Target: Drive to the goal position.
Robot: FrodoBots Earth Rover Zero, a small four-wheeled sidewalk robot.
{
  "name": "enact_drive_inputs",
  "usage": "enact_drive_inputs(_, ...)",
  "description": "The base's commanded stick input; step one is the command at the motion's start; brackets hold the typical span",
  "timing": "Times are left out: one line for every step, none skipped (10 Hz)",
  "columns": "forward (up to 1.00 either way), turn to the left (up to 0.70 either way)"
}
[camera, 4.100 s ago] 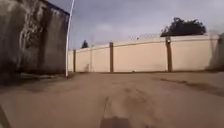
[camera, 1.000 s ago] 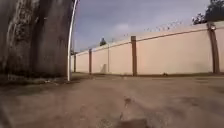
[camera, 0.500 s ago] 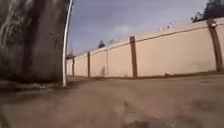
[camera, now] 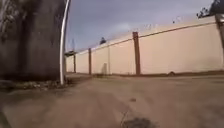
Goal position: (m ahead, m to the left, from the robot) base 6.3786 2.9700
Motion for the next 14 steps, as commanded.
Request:
enact_drive_inputs(0.7,0.0)
enact_drive_inputs(0.7,0.0)
enact_drive_inputs(0.7,0.0)
enact_drive_inputs(0.7,0.0)
enact_drive_inputs(0.7,0.0)
enact_drive_inputs(0.7,0.0)
enact_drive_inputs(0.7,0.0)
enact_drive_inputs(0.7,0.0)
enact_drive_inputs(0.7,0.0)
enact_drive_inputs(0.7,0.0)
enact_drive_inputs(0.7,0.0)
enact_drive_inputs(0.7,0.0)
enact_drive_inputs(0.7,0.0)
enact_drive_inputs(0.7,0.0)
